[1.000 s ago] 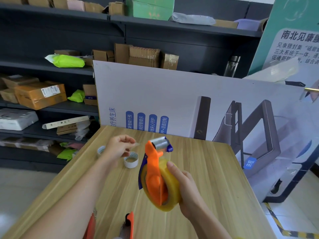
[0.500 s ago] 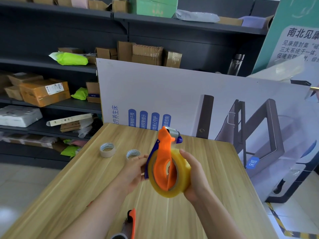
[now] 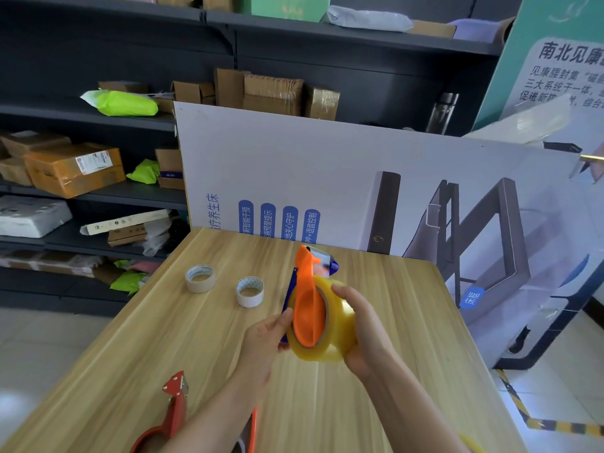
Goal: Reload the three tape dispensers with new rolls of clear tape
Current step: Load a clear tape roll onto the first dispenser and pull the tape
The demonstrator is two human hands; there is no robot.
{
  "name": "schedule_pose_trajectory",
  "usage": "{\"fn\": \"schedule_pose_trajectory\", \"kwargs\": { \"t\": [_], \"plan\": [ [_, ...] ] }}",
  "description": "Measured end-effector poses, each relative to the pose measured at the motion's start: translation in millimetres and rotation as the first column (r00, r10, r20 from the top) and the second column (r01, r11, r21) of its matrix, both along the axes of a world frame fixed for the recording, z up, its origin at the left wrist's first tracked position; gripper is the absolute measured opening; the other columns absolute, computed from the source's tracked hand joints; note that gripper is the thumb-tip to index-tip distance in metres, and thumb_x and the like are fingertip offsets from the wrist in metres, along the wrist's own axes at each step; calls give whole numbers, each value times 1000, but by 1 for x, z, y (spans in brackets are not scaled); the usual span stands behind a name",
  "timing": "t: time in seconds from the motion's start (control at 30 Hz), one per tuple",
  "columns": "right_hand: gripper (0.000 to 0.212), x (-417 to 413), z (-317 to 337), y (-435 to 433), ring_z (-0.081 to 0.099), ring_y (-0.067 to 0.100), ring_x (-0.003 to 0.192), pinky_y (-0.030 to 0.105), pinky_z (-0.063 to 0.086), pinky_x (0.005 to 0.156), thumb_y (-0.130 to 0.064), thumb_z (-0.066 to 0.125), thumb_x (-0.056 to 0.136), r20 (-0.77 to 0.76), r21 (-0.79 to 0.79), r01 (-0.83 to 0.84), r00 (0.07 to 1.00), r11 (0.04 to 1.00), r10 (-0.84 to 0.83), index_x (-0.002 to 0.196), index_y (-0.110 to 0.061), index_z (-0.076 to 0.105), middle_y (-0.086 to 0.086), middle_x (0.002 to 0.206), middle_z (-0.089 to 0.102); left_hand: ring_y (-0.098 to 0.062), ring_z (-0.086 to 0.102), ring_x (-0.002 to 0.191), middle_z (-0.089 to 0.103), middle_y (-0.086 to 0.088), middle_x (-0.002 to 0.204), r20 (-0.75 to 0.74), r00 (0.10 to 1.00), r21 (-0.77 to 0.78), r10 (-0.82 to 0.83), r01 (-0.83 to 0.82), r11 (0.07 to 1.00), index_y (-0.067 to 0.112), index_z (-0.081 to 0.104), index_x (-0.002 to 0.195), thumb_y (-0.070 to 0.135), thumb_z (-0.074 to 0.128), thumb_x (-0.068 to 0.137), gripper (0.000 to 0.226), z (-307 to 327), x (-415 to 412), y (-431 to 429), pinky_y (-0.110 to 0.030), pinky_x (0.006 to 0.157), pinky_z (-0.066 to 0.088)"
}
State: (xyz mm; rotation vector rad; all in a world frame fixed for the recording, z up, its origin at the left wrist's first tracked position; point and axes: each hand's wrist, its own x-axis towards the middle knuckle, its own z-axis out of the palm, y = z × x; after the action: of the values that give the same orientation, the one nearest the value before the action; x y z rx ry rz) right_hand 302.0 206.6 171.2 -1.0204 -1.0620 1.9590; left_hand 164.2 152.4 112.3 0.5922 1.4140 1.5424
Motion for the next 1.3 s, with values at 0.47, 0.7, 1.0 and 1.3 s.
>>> {"fn": "schedule_pose_trajectory", "kwargs": {
  "t": [0.47,0.7,1.0,1.3],
  "plan": [
    [37,6,-16,-19,74,24,86,42,56,85,-44,59,90,100,-17,66,993,998,-64,104,-11,68,9,90,77,-21,57,66,64,-11,72,581,801,-312,141,60,948,4,60,88,19,59,94,16,-21,37,-17,-33,63,44],
    [30,30,-30,-31,68,32,97,41,57,79,-28,64,90,172,-157,39,985,987,-12,107,-3,64,20,108,70,-24,57,73,61,-18,86,569,806,-390,165,88,917,1,59,93,13,59,93,12,-44,51,-39,-33,64,44],
    [38,66,-66,-47,62,14,55,26,47,54,-43,79,74,361,-153,-104,920,983,153,84,-10,64,-1,61,67,-28,56,71,61,-21,82,541,815,-516,205,130,847,-2,55,89,4,52,94,9,-71,94,-77,-31,56,42],
    [53,96,-115,-84,63,28,75,33,51,63,-37,77,79,468,-209,-86,866,974,177,103,9,65,20,88,69,-27,61,79,65,-20,93,549,800,-595,243,169,786,-1,57,102,2,43,96,16,-116,132,-126,-29,56,44]
  ]
}}
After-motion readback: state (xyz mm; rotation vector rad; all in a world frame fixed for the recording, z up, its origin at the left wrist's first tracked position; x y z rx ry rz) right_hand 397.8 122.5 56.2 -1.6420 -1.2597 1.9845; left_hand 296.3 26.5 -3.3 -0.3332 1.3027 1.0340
